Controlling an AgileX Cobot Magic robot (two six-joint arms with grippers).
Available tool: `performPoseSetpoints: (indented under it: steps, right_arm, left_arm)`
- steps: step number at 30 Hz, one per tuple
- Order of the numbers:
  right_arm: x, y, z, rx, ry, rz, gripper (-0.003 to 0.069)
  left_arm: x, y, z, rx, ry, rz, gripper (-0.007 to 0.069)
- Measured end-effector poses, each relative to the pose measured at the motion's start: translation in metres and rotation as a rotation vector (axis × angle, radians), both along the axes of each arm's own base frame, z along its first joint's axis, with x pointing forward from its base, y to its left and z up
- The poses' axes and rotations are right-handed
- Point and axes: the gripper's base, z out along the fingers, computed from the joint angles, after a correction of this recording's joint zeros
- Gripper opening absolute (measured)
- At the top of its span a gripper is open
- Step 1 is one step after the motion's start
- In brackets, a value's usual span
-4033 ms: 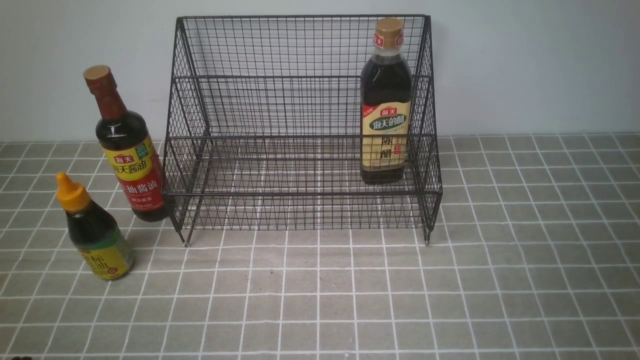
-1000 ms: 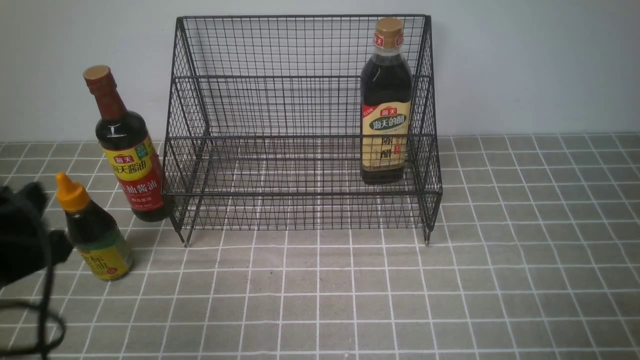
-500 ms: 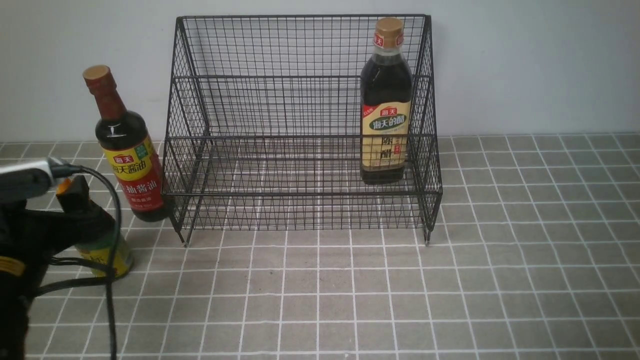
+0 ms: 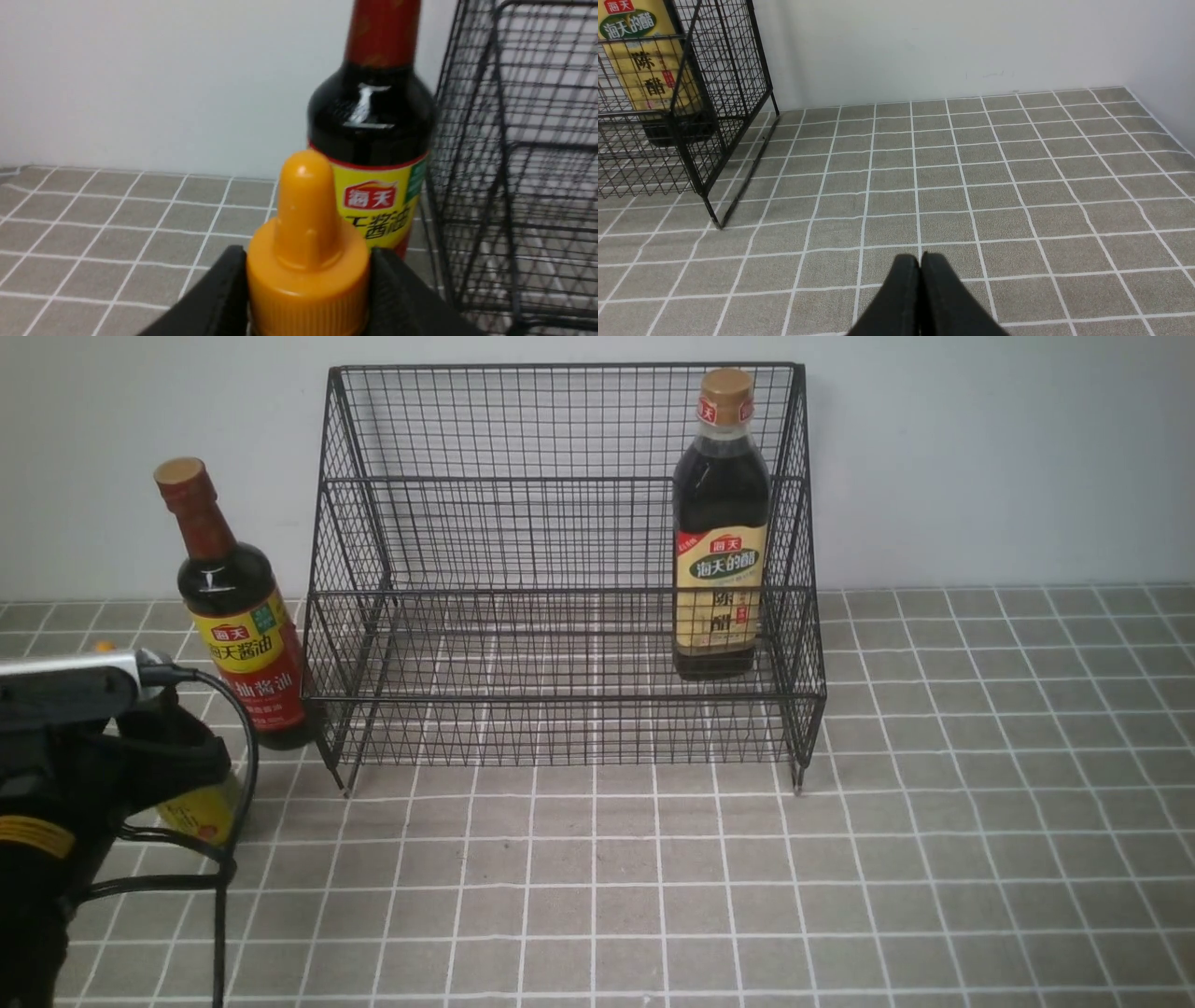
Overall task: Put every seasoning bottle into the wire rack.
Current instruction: Use the left arm to grab the condiment bottle closest to it, then use the left arm to put the condiment bottle back on the shelf
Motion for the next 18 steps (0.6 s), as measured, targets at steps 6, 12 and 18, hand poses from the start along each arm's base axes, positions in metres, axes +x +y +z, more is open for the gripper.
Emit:
performPoseSetpoints:
  steps: [6, 12, 18]
  right_arm:
    - [0.0, 0.0, 0.0, 0.0, 0.0, 0.0, -0.0012]
    - [0.0, 0.0, 0.0, 0.0, 0.0, 0.0, -0.0012]
    - [0.0, 0.0, 0.0, 0.0, 0.0, 0.0, -0.0012]
  left_arm:
    - [-0.028, -0.003, 0.034, -0.03, 0.013, -0.035, 0.0288]
    - [-0.041, -0.01, 0.097, 0.017, -0.06, -0.117, 0.0288]
    - [-0.03, -0.027, 0.145, 0.068, -0.134, -0.217, 0.0288]
